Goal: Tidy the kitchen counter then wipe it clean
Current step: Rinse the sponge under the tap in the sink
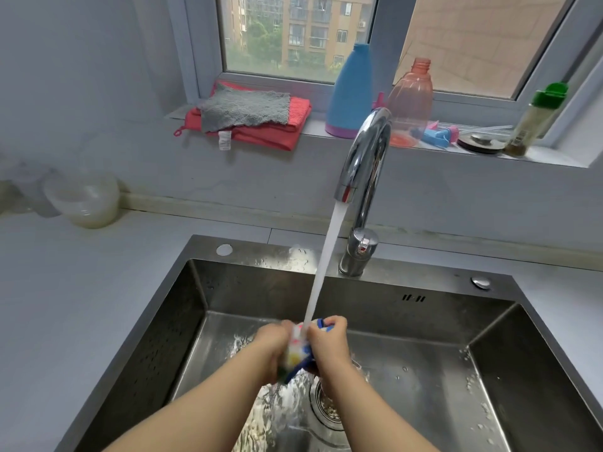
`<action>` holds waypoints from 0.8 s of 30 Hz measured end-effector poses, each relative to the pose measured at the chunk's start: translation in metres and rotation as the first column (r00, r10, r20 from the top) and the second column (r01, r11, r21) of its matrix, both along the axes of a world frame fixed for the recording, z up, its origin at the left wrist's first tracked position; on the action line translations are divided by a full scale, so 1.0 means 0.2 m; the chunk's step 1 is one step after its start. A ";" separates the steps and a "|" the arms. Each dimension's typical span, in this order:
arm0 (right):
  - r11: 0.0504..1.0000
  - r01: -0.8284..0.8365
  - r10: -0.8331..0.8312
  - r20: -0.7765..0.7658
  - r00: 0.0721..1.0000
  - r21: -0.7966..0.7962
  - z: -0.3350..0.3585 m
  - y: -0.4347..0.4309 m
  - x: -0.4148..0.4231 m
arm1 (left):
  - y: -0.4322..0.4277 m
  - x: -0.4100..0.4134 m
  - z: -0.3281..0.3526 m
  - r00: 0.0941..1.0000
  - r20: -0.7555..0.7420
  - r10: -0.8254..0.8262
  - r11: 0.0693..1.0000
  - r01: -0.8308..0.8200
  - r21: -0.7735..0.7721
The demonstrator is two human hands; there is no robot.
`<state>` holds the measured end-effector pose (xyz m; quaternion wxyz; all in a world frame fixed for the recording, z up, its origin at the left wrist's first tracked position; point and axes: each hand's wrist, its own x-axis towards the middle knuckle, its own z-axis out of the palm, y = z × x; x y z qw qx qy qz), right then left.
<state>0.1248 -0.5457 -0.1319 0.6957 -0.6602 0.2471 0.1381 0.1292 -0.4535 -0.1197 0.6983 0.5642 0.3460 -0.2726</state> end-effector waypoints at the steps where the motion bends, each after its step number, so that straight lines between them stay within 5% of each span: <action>1: 0.997 -0.073 0.073 0.008 0.997 -0.027 0.00 0.00 0.00 | -0.01 0.00 0.00 0.997 0.071 -0.012 0.994 0.004 0.108; 3: 0.983 -0.174 0.176 0.021 0.984 -0.058 0.00 0.01 0.00 | -0.03 0.00 0.03 0.982 0.176 -0.068 0.962 0.018 0.274; 6: 0.995 -0.080 0.081 0.016 0.997 -0.063 -0.01 0.04 0.01 | -0.06 0.01 0.08 0.971 0.201 -0.129 0.878 0.017 0.478; 11: 0.959 -0.018 -0.009 -0.092 0.996 -0.282 0.04 0.03 0.03 | -0.08 -0.01 0.10 0.957 0.120 -0.265 0.809 0.153 0.568; 14: 0.936 -0.030 0.001 -0.083 0.997 -0.352 0.06 -0.02 0.05 | -0.07 0.00 0.10 0.961 0.112 -0.253 0.884 0.183 0.431; 17: 0.973 -0.028 0.016 -0.054 0.998 -0.230 0.05 -0.03 0.05 | -0.03 0.00 0.13 0.969 -0.102 -0.227 0.973 0.230 0.018; 21: 0.994 -0.087 0.084 -0.056 0.995 -0.063 0.12 -0.06 0.02 | 0.01 0.00 0.10 0.959 -0.278 0.059 0.966 -0.126 -0.228; 24: 0.999 0.031 -0.033 -0.060 0.998 -0.032 0.15 -0.09 0.02 | -0.02 0.00 0.11 0.952 -0.285 0.108 0.943 -0.188 -0.273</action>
